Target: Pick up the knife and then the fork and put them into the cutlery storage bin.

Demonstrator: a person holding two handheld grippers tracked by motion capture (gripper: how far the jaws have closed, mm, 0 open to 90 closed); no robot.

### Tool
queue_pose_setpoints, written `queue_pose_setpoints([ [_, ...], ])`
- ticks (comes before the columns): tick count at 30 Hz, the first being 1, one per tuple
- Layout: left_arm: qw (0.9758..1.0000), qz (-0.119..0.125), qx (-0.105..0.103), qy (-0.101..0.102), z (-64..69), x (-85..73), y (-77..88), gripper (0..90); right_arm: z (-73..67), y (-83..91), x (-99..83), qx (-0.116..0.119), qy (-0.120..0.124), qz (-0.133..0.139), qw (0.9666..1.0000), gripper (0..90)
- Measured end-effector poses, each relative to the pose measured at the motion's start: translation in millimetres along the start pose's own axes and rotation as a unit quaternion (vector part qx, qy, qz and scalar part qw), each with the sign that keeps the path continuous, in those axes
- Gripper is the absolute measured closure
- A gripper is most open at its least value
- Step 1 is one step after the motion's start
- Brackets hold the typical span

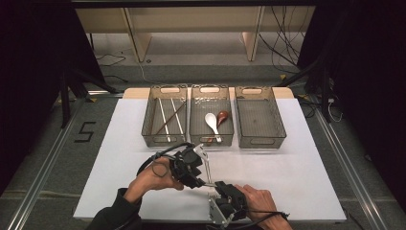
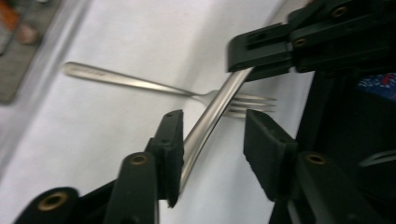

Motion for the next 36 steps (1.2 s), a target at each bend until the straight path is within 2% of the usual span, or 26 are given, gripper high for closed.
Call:
queue_pose_setpoints([
  [3, 0.9997, 0.019, -0.011, 0.006, -4.9, -2.0, 6.3, 56.7, 2.5, 1.1, -2.5, 0.003, -0.007, -0.002, 1.0, 83.7],
  [4, 0.9997, 0.021, -0.009, 0.004, -6.6, -2.7, 7.7, 56.6, 4.0, 1.2, -2.9, -0.002, -0.009, -0.005, 0.9999, 83.8],
  [5, 0.9996, 0.026, -0.001, 0.009, -9.4, -3.3, 10.8, 55.9, 5.9, 0.9, -3.3, -0.002, -0.022, -0.01, 0.9997, 83.8],
  [11, 0.9971, 0.066, 0.01, 0.035, -22.2, -12.6, 38.0, 55.6, 16.2, 2.1, -10.3, -0.006, -0.037, -0.013, 0.9992, 83.9],
  [15, 0.996, 0.076, 0.013, 0.045, -26.2, -19.4, 41.0, 55.9, 24.2, 1.5, -17.3, 0.004, -0.07, -0.015, 0.9974, 84.0],
  [18, 0.995, 0.084, 0.012, 0.052, -28.2, -25.7, 41.5, 56.2, 35.3, 3.0, -26.9, 0.008, -0.109, -0.015, 0.9938, 84.1],
  [19, 0.9945, 0.087, 0.012, 0.057, -29.0, -28.1, 41.4, 56.3, 39.6, 3.7, -30.8, 0.01, -0.129, -0.019, 0.9915, 84.1],
  [23, 0.9921, 0.102, 0.016, 0.072, -32.3, -39.1, 37.8, 55.9, 61.6, 3.3, -51.3, 0.004, -0.178, -0.026, 0.9836, 84.1],
  [24, 0.9916, 0.104, 0.014, 0.075, -32.4, -41.8, 36.3, 55.2, 66.6, 3.5, -56.6, 0.006, -0.196, -0.03, 0.98, 84.0],
  [26, 0.9904, 0.11, 0.013, 0.083, -33.0, -47.3, 32.4, 51.5, 78.4, 3.4, -66.3, 0.003, -0.213, -0.03, 0.9767, 84.1],
  [29, 0.9876, 0.119, 0.022, 0.1, -36.3, -55.1, 27.0, 45.3, 96.1, 2.3, -77.6, 0.003, -0.245, -0.03, 0.9691, 84.1],
  [31, 0.9861, 0.12, 0.028, 0.111, -38.9, -61.1, 23.4, 39.7, 108.5, 0.5, -84.0, 0.003, -0.268, -0.03, 0.963, 84.0],
  [33, 0.9839, 0.128, 0.037, 0.119, -41.4, -66.7, 20.2, 33.8, 121.8, -2.9, -89.7, 0.007, -0.295, -0.031, 0.955, 84.0],
  [36, 0.9794, 0.141, 0.053, 0.134, -45.0, -74.5, 15.9, 28.2, 142.1, -9.5, -97.2, 0.01, -0.328, -0.035, 0.9441, 84.0],
])
Point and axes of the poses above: each handheld gripper's, and its own axes: y roughly backward along the jaws, x roughly out of its top, z roughly to its right, the point moved 7 cm from there along -y, roughly forward along the jaws, and after that the axes turned 9 degrees about -z, right-handed, at the moved point
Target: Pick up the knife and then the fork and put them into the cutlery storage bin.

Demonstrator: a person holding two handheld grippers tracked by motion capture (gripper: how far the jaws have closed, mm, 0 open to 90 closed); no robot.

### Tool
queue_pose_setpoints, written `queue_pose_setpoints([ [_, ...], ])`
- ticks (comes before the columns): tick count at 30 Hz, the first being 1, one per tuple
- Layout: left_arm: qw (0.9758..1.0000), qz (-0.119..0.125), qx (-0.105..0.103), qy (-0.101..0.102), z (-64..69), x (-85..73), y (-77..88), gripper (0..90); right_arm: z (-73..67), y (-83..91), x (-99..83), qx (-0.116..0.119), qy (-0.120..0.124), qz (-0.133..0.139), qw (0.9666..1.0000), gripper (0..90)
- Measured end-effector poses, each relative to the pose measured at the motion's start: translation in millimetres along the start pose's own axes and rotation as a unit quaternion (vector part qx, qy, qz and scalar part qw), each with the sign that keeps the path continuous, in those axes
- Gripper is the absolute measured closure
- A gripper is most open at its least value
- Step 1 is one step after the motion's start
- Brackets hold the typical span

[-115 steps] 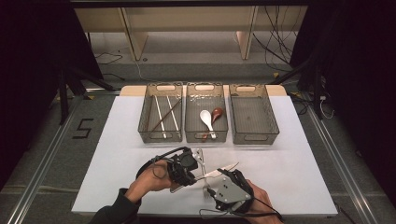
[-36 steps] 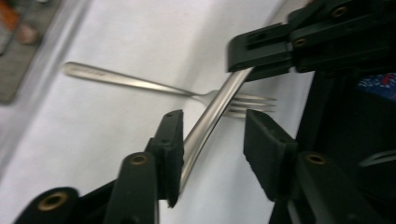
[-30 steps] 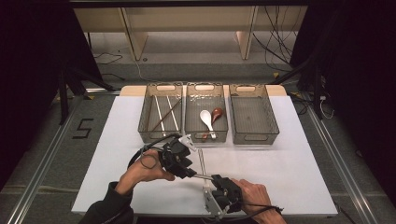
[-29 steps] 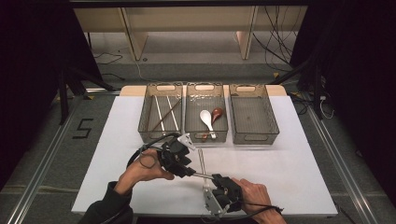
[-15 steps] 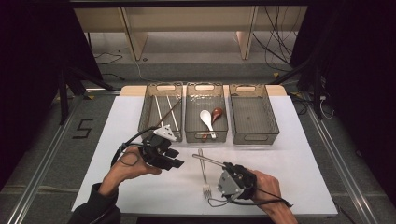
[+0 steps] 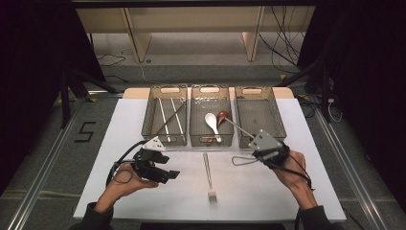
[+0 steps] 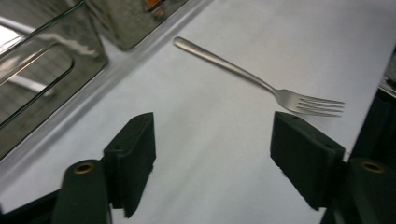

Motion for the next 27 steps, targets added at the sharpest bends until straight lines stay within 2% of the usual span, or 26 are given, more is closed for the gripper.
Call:
queue_pose_setpoints([
  [2, 0.9999, 0.012, 0.007, 0.005, -3.2, -5.1, -0.9, 27.0, 13.0, -5.3, 4.1, 0.0, -0.02, -0.006, 0.9998, 84.0],
  [6, 0.9995, 0.02, 0.015, 0.017, -5.3, -16.7, -4.5, 27.1, 34.8, -18.4, 9.1, -0.008, -0.042, -0.022, 0.9989, 84.0],
  [9, 0.9993, 0.019, 0.02, 0.026, -5.9, -25.5, -7.5, 27.1, 47.8, -31.2, 10.0, -0.007, -0.062, -0.037, 0.9974, 84.0],
  [13, 0.9984, 0.032, 0.022, 0.04, -6.4, -34.9, -9.4, 27.0, 61.6, -52.4, 11.4, -0.001, -0.083, -0.064, 0.9945, 84.0],
  [19, 0.9976, 0.041, 0.032, 0.047, -6.8, -40.8, -9.7, 26.2, 75.9, -79.1, 14.0, 0.012, -0.12, -0.092, 0.9885, 84.0],
  [21, 0.9972, 0.046, 0.032, 0.049, -6.8, -40.2, -8.7, 26.0, 79.7, -85.7, 14.3, 0.017, -0.137, -0.099, 0.9854, 83.9],
  [27, 0.9975, 0.043, 0.03, 0.047, -5.6, -40.9, -10.3, 25.6, 83.5, -102.7, 12.9, 0.022, -0.159, -0.121, 0.9796, 83.9],
])
Point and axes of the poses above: each handheld gripper's, and its own axes: y roughly backward along the jaws, x roughly out of its top, z roughly to its right, the point moved 7 cm from there along -y, roughly forward along the jaws, and after that the axes turned 9 degrees about -z, right-handed, at the moved point
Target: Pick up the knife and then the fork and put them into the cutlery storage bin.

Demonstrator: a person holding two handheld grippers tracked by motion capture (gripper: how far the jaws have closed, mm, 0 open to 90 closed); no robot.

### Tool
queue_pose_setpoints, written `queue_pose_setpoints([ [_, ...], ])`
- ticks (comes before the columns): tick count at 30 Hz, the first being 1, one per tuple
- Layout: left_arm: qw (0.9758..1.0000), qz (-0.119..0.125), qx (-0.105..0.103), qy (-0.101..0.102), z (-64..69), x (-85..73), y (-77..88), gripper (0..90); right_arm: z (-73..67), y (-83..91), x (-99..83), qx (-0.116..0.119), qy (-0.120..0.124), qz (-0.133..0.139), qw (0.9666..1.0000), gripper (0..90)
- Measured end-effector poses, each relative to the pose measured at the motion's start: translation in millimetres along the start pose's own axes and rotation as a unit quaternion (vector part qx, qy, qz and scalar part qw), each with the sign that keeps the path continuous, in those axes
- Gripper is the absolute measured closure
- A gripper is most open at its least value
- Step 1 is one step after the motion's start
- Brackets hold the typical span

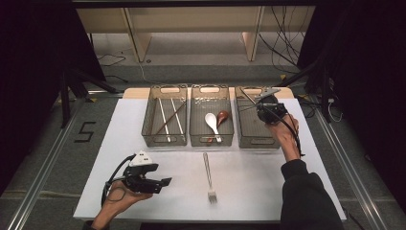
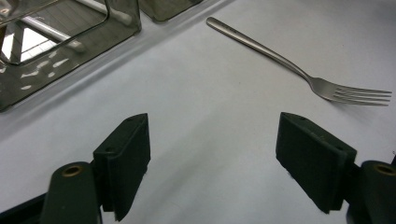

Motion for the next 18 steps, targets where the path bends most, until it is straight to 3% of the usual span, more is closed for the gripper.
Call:
queue_pose_setpoints([
  [11, 1.0, -0.004, -0.002, 0.002, 1.4, -0.6, -2.2, 25.6, 0.7, -15.5, -2.2, 0.01, -0.017, -0.021, 0.9996, 83.7],
  [18, 1.0, -0.009, -0.003, 0.0, 1.4, -1.2, -2.4, 25.7, 3.4, -24.3, -3.3, -0.002, -0.018, -0.038, 0.9991, 83.2],
])
Point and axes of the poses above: each handheld gripper's, and its own axes: y roughly backward along the jaws, x roughly out of its top, z roughly to its right, the point moved 7 cm from there along -y, roughly forward along the jaws, and after that the axes turned 9 degrees about -z, right-handed, at the moved point
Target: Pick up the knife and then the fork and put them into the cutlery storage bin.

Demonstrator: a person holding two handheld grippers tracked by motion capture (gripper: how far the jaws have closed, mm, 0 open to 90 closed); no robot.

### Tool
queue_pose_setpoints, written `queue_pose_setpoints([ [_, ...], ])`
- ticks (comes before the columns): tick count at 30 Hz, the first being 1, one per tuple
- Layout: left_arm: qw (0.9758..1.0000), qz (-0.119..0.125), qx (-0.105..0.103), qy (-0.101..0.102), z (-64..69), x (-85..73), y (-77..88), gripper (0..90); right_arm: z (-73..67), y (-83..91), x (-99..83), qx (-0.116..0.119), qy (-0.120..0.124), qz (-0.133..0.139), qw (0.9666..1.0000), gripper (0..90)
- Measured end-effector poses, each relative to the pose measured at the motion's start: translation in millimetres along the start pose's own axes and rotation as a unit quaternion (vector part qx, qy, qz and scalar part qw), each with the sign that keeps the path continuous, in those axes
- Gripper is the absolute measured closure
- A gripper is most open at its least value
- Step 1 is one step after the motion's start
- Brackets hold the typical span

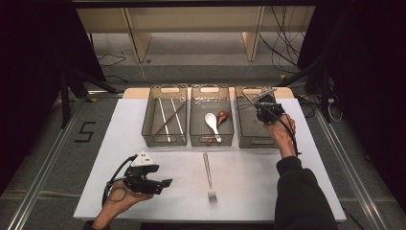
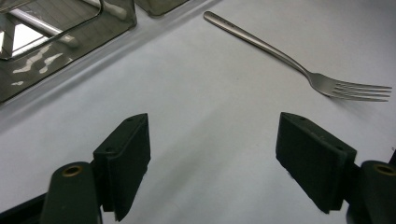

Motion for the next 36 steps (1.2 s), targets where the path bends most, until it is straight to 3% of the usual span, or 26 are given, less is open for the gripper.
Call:
queue_pose_setpoints([
  [2, 1.0, -0.001, -0.001, 0.001, -0.2, -0.2, -0.3, 25.7, 0.0, -4.5, -0.7, -0.004, 0.007, -0.015, 0.9999, 77.4],
  [4, 1.0, -0.001, -0.001, 0.001, -0.4, -0.5, -0.8, 25.7, 2.0, -4.4, 3.1, -0.027, 0.005, 0.002, 0.9996, 60.0],
  [5, 1.0, -0.001, -0.001, 0.001, -0.4, -0.4, -0.7, 25.7, 2.7, -3.2, 4.4, -0.028, 0.002, 0.007, 0.9996, 57.2],
  [14, 1.0, -0.006, -0.001, 0.001, -0.5, -1.0, -1.2, 25.7, 10.3, 15.4, -2.0, 0.001, -0.015, 0.03, 0.9994, 45.3],
  [19, 1.0, -0.001, 0.001, 0.005, -0.9, 0.3, -1.3, 24.7, 7.4, 31.4, -5.9, 0.037, -0.032, 0.045, 0.9978, 36.9],
  [24, 1.0, 0.001, 0.002, 0.007, -1.8, 0.3, -0.5, 23.2, -5.9, 49.6, -10.8, 0.068, -0.041, 0.06, 0.9951, 33.2],
  [30, 0.9999, 0.004, 0.003, 0.012, -3.2, 0.1, -0.3, 22.5, -31.3, 70.4, -21.9, 0.104, -0.034, 0.076, 0.9911, 32.7],
  [36, 0.9998, 0.01, 0.003, 0.015, -4.1, 0.8, 0.4, 21.9, -57.7, 80.8, -34.6, 0.128, -0.017, 0.089, 0.9876, 32.7],
])
Point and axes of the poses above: each handheld gripper's, and its own axes: y roughly backward along the jaws, x roughly out of its top, z roughly to its right, the point moved 7 cm from there along -y, roughly forward along the jaws, and after that the axes turned 9 degrees about -z, right-handed, at the moved point
